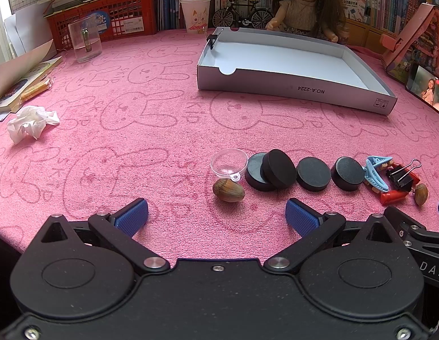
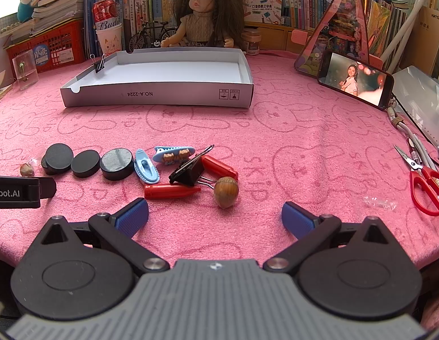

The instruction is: Organize rigid objects

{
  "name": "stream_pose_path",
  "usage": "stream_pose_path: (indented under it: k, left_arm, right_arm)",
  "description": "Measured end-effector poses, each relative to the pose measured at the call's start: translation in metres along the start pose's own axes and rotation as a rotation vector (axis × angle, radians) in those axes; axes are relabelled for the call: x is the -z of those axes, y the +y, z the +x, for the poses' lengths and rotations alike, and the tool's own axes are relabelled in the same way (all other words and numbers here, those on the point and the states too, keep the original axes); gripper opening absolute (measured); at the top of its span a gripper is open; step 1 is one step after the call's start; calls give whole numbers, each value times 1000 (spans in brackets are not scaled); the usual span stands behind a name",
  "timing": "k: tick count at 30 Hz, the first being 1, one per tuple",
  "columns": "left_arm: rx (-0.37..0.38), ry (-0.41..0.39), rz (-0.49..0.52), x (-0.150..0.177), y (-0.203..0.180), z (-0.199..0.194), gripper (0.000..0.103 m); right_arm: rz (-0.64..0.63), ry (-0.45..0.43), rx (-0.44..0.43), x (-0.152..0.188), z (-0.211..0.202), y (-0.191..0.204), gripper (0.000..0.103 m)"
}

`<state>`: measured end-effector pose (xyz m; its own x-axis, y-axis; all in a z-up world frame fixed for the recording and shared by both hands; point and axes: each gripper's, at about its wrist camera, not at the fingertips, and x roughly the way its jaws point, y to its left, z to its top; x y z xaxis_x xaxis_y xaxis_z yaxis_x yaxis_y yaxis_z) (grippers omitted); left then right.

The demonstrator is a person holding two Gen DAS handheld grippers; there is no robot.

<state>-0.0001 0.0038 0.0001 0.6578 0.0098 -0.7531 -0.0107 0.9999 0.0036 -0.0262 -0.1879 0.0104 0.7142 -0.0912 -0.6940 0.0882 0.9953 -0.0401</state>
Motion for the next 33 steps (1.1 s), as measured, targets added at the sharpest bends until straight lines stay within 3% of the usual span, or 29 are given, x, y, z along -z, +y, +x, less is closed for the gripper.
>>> stream_pose_path:
  k: [33]
  left_arm:
    - [-10, -8, -5, 2, -1, -1, 103]
  right_arm:
    - [6, 9, -6, 0, 2, 0, 103]
